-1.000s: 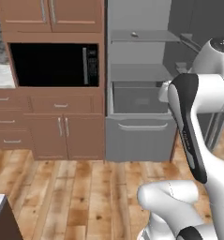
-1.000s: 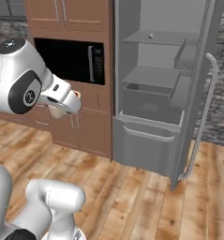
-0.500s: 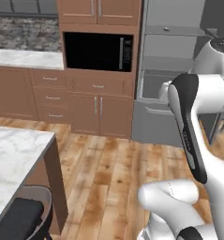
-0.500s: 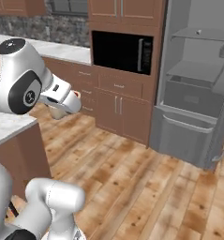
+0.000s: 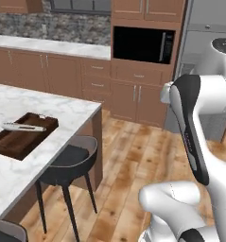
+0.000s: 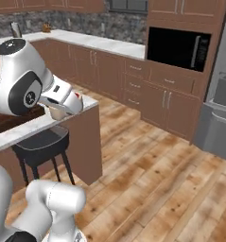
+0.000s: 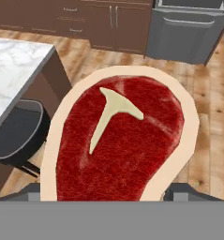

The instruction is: Gather the sweet potato and bell pepper from the fridge and place them on a tray on the dining counter. Then gather the steak and fish from the fridge and place them on the other tray.

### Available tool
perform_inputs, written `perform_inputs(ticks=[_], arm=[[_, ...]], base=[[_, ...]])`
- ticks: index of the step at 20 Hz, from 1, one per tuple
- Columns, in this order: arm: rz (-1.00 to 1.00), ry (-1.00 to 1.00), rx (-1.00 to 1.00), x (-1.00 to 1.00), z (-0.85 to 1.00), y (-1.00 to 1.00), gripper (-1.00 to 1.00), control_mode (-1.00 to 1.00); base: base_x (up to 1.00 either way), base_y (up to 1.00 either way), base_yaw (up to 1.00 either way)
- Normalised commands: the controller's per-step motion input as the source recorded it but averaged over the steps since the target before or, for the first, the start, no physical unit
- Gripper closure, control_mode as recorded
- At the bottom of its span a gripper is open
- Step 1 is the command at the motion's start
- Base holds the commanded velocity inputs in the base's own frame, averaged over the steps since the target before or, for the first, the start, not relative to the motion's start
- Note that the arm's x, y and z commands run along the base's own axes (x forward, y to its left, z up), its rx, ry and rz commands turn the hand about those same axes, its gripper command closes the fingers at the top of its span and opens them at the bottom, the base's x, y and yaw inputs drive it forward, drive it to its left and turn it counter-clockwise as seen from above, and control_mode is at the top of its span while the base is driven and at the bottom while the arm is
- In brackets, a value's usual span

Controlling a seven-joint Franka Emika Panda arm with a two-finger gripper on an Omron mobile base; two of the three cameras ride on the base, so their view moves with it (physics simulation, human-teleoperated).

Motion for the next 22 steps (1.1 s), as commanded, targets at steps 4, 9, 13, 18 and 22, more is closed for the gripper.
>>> perform_inputs(ticks=[4,9,13,18,22], arm=[[0.0,0.0,0.0,0.0,0.0,0.0,1.0,1.0],[0.0,0.0,0.0,0.0,0.0,0.0,1.0,1.0],[0.0,0.0,0.0,0.0,0.0,0.0,1.0,1.0],[0.0,0.0,0.0,0.0,0.0,0.0,1.0,1.0],[0.0,0.0,0.0,0.0,0.0,0.0,1.0,1.0]], base=[[-0.74,0.59,0.38],[-0.68,0.62,0.39],[-0.2,0.42,0.39],[0.39,0.03,0.39],[0.33,0.02,0.43]])
